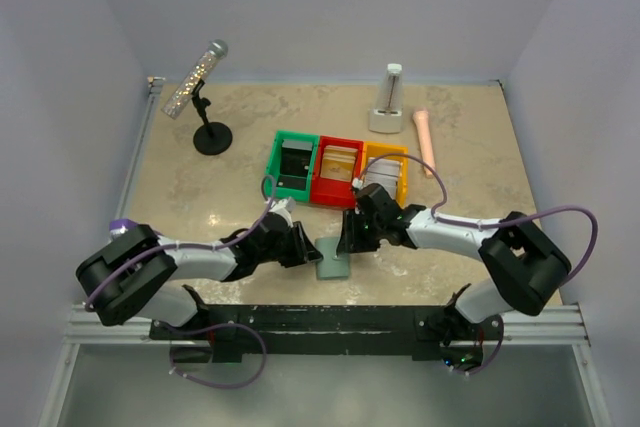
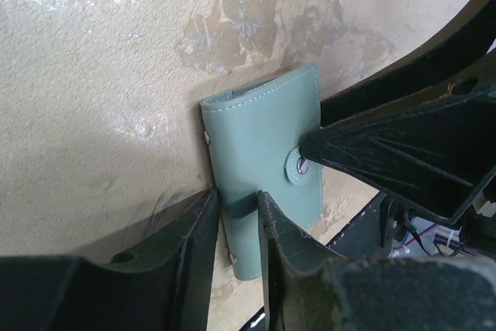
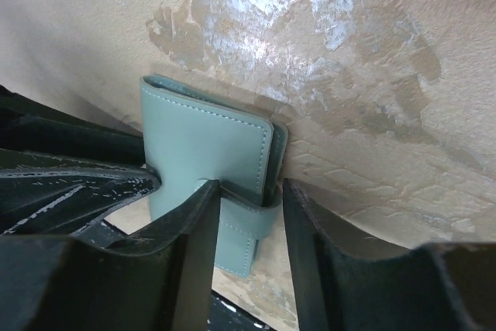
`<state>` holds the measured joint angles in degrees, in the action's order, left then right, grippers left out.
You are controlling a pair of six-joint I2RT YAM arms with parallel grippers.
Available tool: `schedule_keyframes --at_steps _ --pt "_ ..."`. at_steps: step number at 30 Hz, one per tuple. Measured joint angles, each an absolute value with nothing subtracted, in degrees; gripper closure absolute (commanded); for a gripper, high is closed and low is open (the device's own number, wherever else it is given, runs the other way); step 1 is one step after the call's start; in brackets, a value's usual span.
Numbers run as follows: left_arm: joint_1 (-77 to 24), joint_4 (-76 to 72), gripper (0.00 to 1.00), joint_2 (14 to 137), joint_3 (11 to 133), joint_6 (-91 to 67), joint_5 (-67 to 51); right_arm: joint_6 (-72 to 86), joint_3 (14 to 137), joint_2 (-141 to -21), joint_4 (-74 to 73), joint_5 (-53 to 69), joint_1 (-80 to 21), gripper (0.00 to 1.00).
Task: Take the credit cards out of the card holder
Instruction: Open the card holder at the center of the board.
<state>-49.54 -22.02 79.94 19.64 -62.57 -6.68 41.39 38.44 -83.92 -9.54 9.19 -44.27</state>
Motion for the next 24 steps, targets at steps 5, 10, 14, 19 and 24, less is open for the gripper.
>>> schedule_keyframes --at_steps 5,10,14,19,24 --pt "-49.5 -22.9 0.75 80.9 19.6 -62.8 -6.8 41.6 38.4 -84.8 -7.9 10.6 -43.4 0.63" --pt "-49.5 -23.6 0.76 81.6 19.6 -63.0 -6.8 41.6 38.2 -84.7 -7.4 10.6 -42.7 0.55" --pt "-49.5 -24.5 0.77 82.2 19.6 -63.1 -6.9 41.5 38.2 -84.7 -7.0 10.5 -42.6 0.52" --pt "-49.5 -24.9 0.77 82.5 19.6 -63.5 -6.9 41.1 38.2 -84.2 -7.0 9.9 -42.3 0.53" --pt "-49.5 -25.1 0.77 82.5 19.6 -63.5 -6.9 40.4 38.2 -83.7 -7.0 9.6 -42.3 0.62"
